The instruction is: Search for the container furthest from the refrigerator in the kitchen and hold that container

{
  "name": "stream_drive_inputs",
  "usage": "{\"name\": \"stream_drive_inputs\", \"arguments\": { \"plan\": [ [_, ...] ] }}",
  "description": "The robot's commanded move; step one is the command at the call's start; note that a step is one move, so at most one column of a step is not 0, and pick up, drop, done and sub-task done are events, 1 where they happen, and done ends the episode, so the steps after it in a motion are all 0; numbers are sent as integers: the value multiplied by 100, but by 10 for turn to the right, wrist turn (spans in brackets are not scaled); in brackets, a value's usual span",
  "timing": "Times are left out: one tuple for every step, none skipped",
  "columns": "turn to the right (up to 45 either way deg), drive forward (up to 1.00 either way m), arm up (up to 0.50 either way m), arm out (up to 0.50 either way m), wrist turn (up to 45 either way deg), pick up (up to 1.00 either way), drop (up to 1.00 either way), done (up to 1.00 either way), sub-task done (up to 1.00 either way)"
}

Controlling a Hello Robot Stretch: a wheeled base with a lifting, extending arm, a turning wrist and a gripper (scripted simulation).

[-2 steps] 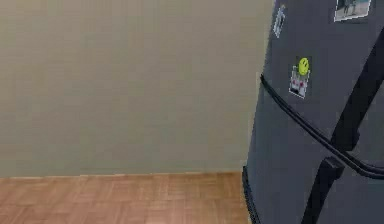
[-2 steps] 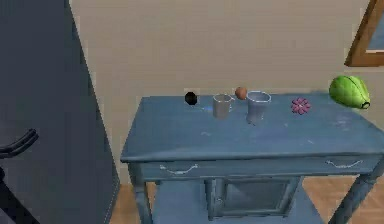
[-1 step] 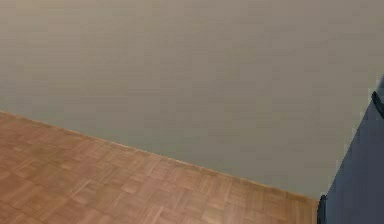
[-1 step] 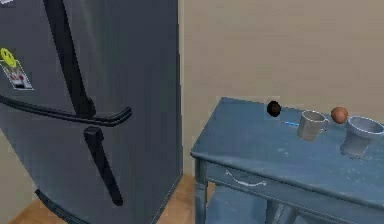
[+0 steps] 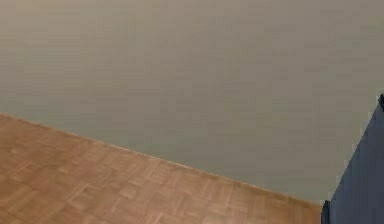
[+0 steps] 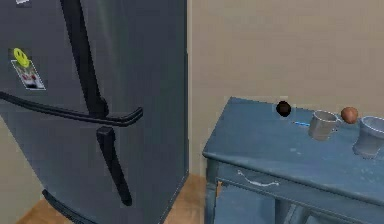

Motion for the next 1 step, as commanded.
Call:
{"name": "stream_drive_inputs", "arguments": {
  "plan": [
    [-450,0,0,0,0,0,0,0,0]
  ]
}}
